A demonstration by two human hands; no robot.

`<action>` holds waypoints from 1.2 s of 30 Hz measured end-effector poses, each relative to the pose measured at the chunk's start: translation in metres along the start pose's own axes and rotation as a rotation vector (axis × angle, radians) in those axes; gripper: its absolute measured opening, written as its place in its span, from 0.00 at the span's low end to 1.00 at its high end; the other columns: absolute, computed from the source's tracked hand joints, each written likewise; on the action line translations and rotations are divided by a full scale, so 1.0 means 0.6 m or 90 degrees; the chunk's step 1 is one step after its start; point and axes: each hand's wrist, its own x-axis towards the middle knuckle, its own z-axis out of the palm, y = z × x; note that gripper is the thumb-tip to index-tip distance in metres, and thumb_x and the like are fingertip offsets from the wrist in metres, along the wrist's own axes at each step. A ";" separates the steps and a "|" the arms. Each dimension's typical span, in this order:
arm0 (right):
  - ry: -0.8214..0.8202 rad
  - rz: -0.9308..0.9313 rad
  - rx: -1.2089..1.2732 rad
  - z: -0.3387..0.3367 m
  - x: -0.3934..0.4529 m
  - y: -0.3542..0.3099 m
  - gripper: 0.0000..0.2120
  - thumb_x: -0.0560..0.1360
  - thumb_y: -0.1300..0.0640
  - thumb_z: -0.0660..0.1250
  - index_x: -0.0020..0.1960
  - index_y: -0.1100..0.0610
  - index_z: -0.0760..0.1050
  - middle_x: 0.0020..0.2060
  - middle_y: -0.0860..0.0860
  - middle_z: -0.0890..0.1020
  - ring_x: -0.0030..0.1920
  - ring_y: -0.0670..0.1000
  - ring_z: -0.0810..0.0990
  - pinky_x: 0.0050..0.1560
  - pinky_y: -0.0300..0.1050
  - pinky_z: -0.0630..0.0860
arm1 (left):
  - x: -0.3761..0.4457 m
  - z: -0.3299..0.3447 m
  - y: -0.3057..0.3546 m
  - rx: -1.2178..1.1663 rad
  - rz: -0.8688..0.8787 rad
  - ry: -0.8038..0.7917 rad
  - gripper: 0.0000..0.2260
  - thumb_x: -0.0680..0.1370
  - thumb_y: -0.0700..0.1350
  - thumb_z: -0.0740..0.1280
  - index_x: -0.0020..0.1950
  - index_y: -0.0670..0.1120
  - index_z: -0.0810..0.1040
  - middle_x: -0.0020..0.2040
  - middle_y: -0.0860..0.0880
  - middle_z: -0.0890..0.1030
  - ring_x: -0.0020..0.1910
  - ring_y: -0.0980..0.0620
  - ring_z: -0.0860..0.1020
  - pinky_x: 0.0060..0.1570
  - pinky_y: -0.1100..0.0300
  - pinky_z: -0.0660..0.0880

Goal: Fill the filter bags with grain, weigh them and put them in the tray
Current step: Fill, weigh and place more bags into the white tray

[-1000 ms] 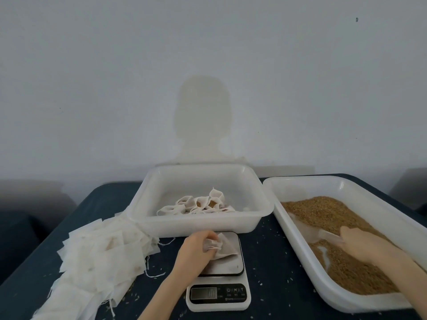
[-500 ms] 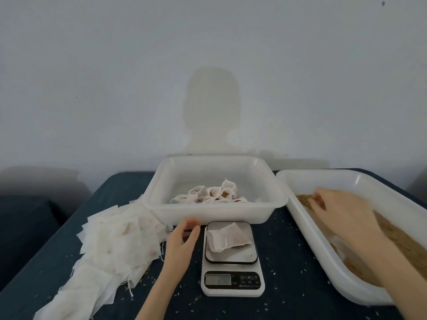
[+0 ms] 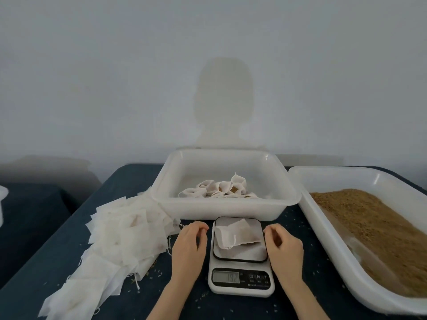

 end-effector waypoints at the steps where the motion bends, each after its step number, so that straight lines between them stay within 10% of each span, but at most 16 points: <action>1: 0.005 0.003 0.017 -0.002 0.000 0.001 0.07 0.75 0.58 0.68 0.39 0.49 0.78 0.26 0.45 0.77 0.29 0.45 0.76 0.30 0.40 0.73 | 0.000 0.002 0.001 0.014 0.006 -0.007 0.06 0.79 0.43 0.64 0.50 0.54 0.77 0.39 0.64 0.72 0.38 0.66 0.72 0.38 0.73 0.66; 8: -0.043 -0.080 -0.022 -0.005 -0.010 -0.025 0.09 0.74 0.55 0.71 0.37 0.47 0.75 0.25 0.43 0.75 0.26 0.43 0.73 0.28 0.32 0.68 | -0.002 0.007 -0.001 0.026 0.023 -0.052 0.07 0.79 0.50 0.62 0.55 0.57 0.77 0.46 0.67 0.72 0.48 0.68 0.70 0.44 0.75 0.64; 13: -0.203 -0.179 -0.269 0.028 -0.003 -0.097 0.19 0.71 0.30 0.57 0.38 0.45 0.66 0.29 0.42 0.71 0.27 0.41 0.69 0.28 0.33 0.60 | 0.000 0.008 -0.001 0.036 0.010 -0.037 0.07 0.80 0.47 0.61 0.54 0.56 0.78 0.47 0.67 0.72 0.50 0.66 0.70 0.44 0.76 0.64; 23: -0.272 -0.115 -0.291 0.035 0.027 -0.130 0.11 0.74 0.50 0.60 0.34 0.50 0.67 0.29 0.46 0.72 0.31 0.47 0.71 0.28 0.39 0.62 | -0.012 -0.003 0.009 -0.068 0.064 -0.044 0.13 0.75 0.52 0.67 0.56 0.62 0.70 0.50 0.66 0.74 0.54 0.66 0.72 0.50 0.68 0.71; 30: -0.281 -0.036 -0.024 -0.041 0.069 -0.169 0.14 0.71 0.54 0.65 0.27 0.50 0.69 0.26 0.47 0.74 0.27 0.44 0.68 0.31 0.37 0.65 | 0.009 0.005 0.068 -0.173 0.028 -0.236 0.52 0.57 0.62 0.75 0.68 0.73 0.42 0.65 0.78 0.53 0.62 0.78 0.57 0.56 0.73 0.62; 33: -0.336 -0.015 0.071 -0.069 0.076 -0.189 0.17 0.71 0.57 0.66 0.25 0.48 0.71 0.23 0.45 0.73 0.29 0.45 0.71 0.37 0.45 0.70 | 0.023 0.013 0.100 -0.197 0.011 -0.266 0.50 0.59 0.57 0.76 0.65 0.76 0.42 0.59 0.76 0.64 0.57 0.75 0.68 0.49 0.73 0.70; 36: -0.329 -0.021 0.115 -0.093 0.080 -0.195 0.13 0.71 0.60 0.67 0.28 0.54 0.74 0.24 0.45 0.74 0.30 0.47 0.72 0.40 0.52 0.74 | 0.029 0.023 0.115 -0.280 -0.040 -0.250 0.27 0.61 0.52 0.73 0.53 0.70 0.65 0.48 0.64 0.78 0.47 0.70 0.76 0.39 0.75 0.72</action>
